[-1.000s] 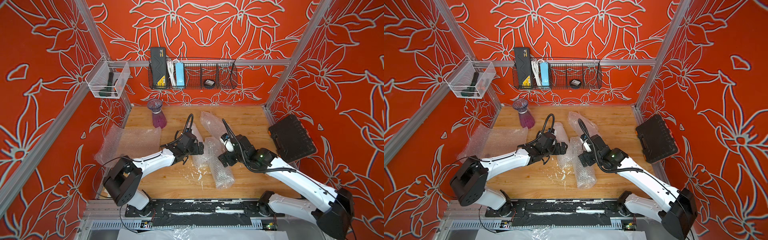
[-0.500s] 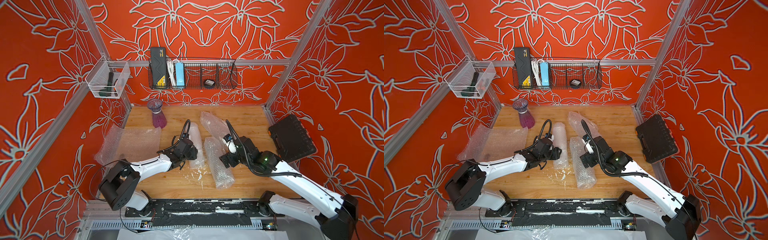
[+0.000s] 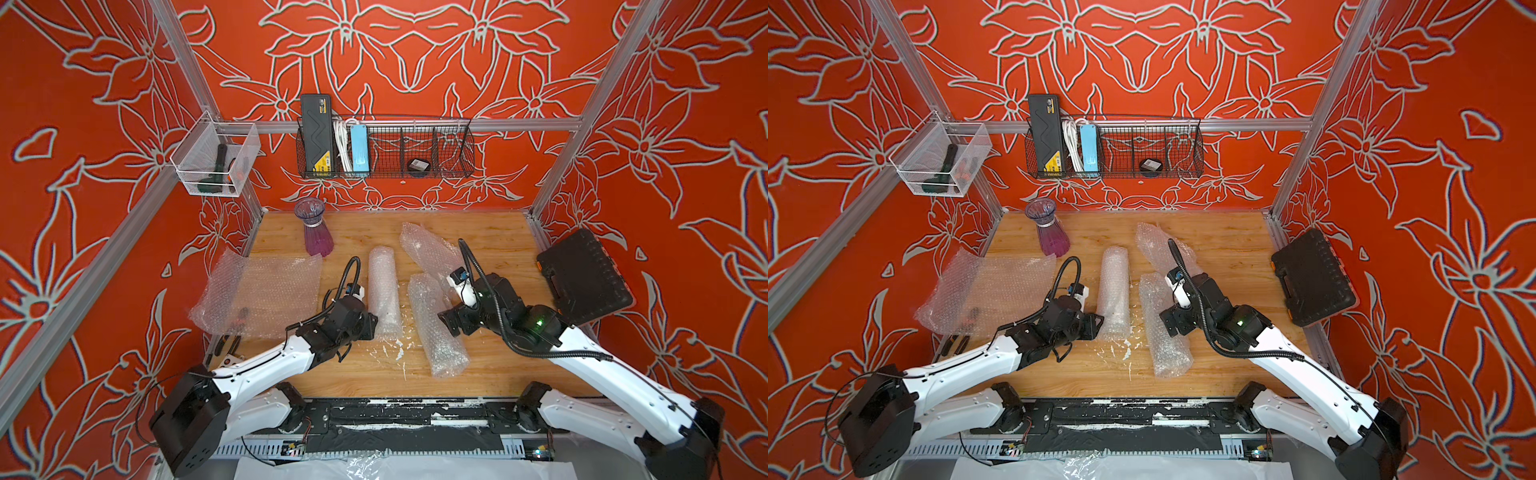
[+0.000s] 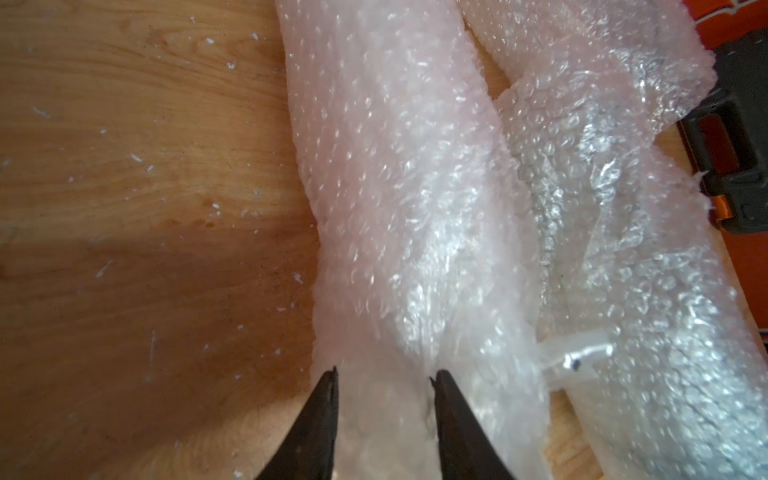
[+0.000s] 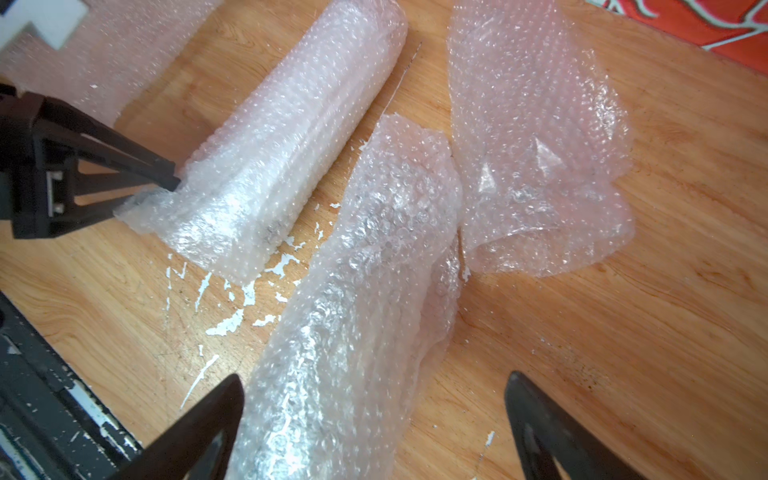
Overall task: Unwrap the vase from the bubble wrap
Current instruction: Move the bubble wrap to the center of the board.
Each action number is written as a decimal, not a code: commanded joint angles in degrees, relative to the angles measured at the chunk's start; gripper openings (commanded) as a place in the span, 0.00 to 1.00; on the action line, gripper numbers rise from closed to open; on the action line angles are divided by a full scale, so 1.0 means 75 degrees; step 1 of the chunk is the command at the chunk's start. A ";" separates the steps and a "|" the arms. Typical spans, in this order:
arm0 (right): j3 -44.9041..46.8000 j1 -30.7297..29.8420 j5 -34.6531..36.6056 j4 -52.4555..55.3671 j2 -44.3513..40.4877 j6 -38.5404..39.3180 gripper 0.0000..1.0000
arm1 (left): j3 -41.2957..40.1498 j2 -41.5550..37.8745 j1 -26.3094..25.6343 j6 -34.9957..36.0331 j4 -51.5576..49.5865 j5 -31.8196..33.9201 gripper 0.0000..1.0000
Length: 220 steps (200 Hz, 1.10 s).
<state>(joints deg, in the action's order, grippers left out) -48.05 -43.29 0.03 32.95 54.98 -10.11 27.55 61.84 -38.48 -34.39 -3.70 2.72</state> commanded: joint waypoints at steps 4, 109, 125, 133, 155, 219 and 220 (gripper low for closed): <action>0.0184 -0.0196 -0.0344 -0.0339 0.0019 -0.0320 0.98 | -0.0123 -0.0481 -0.0038 -0.0105 -0.0653 0.0029 0.38; 0.0022 -0.0804 -0.0784 -0.2105 0.2068 -0.0676 0.75 | 0.1461 -0.0353 -0.0239 0.0397 -0.1172 -0.0609 0.64; 0.0020 -0.0823 -0.0859 -0.2271 0.2255 -0.0735 0.72 | 0.1498 -0.0045 -0.0446 0.0367 -0.0965 -0.0507 0.71; 0.0027 -0.0837 -0.0894 -0.2334 0.2324 -0.0750 0.71 | 0.1495 0.0114 -0.0533 0.0340 -0.0849 -0.0498 0.78; 0.0006 -0.0883 -0.0895 -0.2417 0.2495 -0.0794 0.70 | 0.1445 0.0552 -0.0656 0.0338 -0.0709 -0.0142 0.85; 0.0095 -0.1164 -0.0958 -0.2787 0.2779 -0.1000 0.68 | 0.1301 0.1035 -0.0659 0.0307 -0.0455 0.0473 0.63; 0.0099 -0.1165 -0.0962 -0.2799 0.2787 -0.1004 0.68 | 0.1304 0.1035 -0.0659 0.0313 -0.0455 0.0477 0.63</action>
<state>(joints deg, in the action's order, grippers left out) -47.35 -51.11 -6.44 14.28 74.76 -16.03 37.34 69.01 -43.20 -32.12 -8.45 3.70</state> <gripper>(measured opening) 0.679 0.672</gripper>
